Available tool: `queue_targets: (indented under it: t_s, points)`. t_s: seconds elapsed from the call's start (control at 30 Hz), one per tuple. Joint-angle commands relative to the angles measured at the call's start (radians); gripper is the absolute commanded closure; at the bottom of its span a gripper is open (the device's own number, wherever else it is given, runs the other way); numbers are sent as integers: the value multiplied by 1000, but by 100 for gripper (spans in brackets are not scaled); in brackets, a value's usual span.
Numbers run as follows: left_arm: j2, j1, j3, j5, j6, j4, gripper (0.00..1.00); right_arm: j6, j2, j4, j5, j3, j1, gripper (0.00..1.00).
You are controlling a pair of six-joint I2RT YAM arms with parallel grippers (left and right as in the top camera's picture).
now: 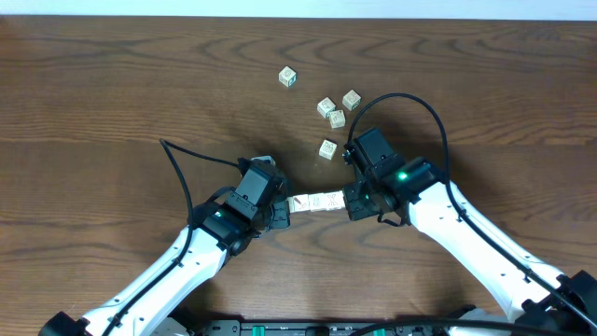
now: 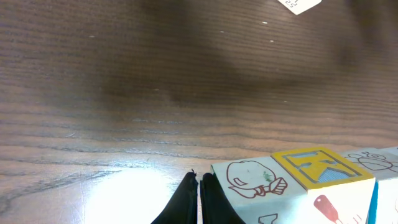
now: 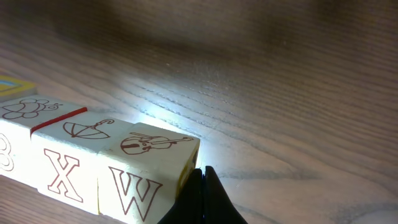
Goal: Lift 5 blocks
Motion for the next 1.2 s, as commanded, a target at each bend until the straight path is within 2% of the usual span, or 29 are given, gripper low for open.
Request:
queue_targets:
  t_s: [0.0, 1.17]
  points:
    - [-45, -67, 106, 263, 2, 74, 93, 0, -16, 52, -388, 65, 89, 99]
    - [-45, -67, 177, 263, 7, 37, 93, -1, -16, 7, -388, 124, 89, 99]
